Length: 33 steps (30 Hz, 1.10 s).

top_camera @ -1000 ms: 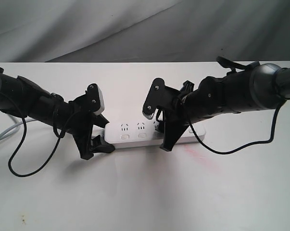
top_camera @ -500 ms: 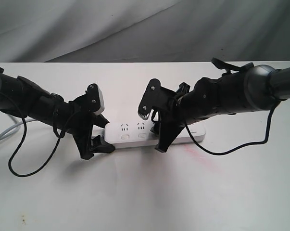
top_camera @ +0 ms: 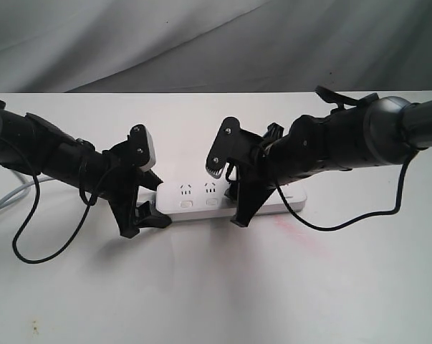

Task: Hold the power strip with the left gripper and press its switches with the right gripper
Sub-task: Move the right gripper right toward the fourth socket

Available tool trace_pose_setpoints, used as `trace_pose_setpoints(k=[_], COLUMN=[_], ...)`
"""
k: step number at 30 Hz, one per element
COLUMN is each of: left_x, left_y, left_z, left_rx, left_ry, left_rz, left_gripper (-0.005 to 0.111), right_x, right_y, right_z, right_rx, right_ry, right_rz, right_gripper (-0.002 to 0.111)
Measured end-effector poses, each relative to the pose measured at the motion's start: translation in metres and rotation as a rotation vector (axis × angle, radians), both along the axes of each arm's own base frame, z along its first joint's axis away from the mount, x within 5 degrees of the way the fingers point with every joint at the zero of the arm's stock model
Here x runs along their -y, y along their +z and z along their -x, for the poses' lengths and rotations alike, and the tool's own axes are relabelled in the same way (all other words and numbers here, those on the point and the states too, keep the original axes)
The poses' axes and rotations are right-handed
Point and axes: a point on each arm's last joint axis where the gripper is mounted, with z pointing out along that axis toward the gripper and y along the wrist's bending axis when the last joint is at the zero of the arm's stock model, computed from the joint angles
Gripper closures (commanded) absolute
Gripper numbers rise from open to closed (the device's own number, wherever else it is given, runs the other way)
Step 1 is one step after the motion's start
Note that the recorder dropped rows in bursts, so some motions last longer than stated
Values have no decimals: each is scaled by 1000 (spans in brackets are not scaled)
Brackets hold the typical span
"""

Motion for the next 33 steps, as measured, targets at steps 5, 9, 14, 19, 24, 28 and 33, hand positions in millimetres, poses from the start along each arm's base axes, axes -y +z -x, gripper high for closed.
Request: trace_pose_setpoints(k=[5,9,14,19,24,28,33], left_x=[0,0,0,0,0,0,0], left_y=[0,0,0,0,0,0,0], left_z=[0,0,0,0,0,0,0], left_rx=[0,-1,0,0,0,0,0], left_ry=[0,-1,-2,-2,-2,-2,-2], left_rz=[0,1,1,1,1,1,1], left_gripper=[47,47,47,47,47,47,47], right_x=[1,3,5,8,19,34,41], right_y=[10,22,53,65,64,50,43], right_z=[3,11,14,17,14,17,19], right_rx=[-6,-27,41,40,19,4,32], right_ry=[6,25,28,41,-16,-57,-81], right_rz=[-6,-2,-40,-36,-44,-29,-29], right_gripper=[55,55,55,55,55,55,55])
